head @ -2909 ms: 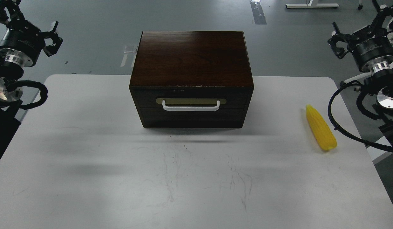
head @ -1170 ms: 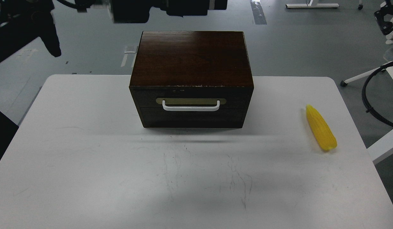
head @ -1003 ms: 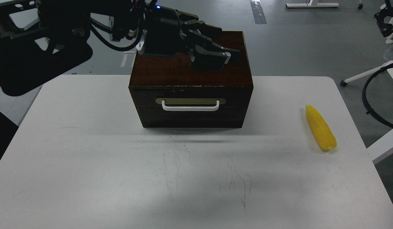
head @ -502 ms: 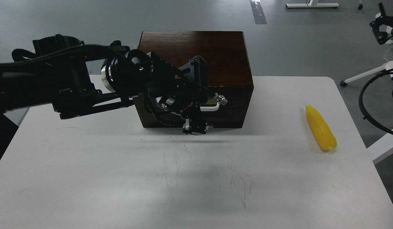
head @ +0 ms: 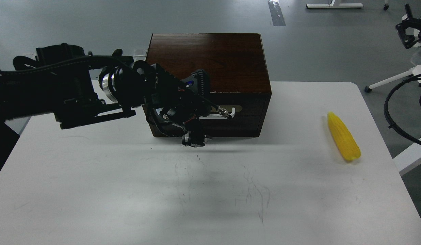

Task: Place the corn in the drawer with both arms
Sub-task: 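Reach the left gripper down to the white drawer handle, then grip the drawer handle with the left gripper and pull it open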

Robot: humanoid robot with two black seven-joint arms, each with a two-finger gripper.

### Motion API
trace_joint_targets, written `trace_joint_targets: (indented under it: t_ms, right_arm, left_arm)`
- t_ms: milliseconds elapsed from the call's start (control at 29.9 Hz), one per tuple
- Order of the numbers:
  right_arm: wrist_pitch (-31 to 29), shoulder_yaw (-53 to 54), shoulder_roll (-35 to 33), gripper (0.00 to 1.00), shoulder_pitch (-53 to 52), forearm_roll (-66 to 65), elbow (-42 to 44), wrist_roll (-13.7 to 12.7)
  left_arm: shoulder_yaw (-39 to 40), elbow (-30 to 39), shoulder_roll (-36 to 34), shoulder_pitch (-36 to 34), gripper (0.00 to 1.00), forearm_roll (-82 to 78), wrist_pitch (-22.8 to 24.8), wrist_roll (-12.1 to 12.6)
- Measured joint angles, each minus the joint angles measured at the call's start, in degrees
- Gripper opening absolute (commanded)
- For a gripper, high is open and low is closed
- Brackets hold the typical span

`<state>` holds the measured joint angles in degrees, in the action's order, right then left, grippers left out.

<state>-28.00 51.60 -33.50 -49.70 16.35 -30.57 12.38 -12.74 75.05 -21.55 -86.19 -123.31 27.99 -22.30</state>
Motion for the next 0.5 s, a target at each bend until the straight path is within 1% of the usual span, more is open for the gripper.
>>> trace_joint_targets:
  t_ms: [234, 502]
  right_arm:
    - [0.0, 0.07, -0.02, 1.0, 0.0, 0.0, 0.15, -0.01]
    - [0.0, 0.05, -0.07, 1.0, 0.21, 0.0, 0.16, -0.01]
  left_arm:
    - [-0.88, -0.42, -0.03, 0.52, 0.82, -0.01, 0.0, -0.01]
    - [-1.81, -2.73, -0.02, 0.77, 0.82, -0.01, 0.01, -0.5]
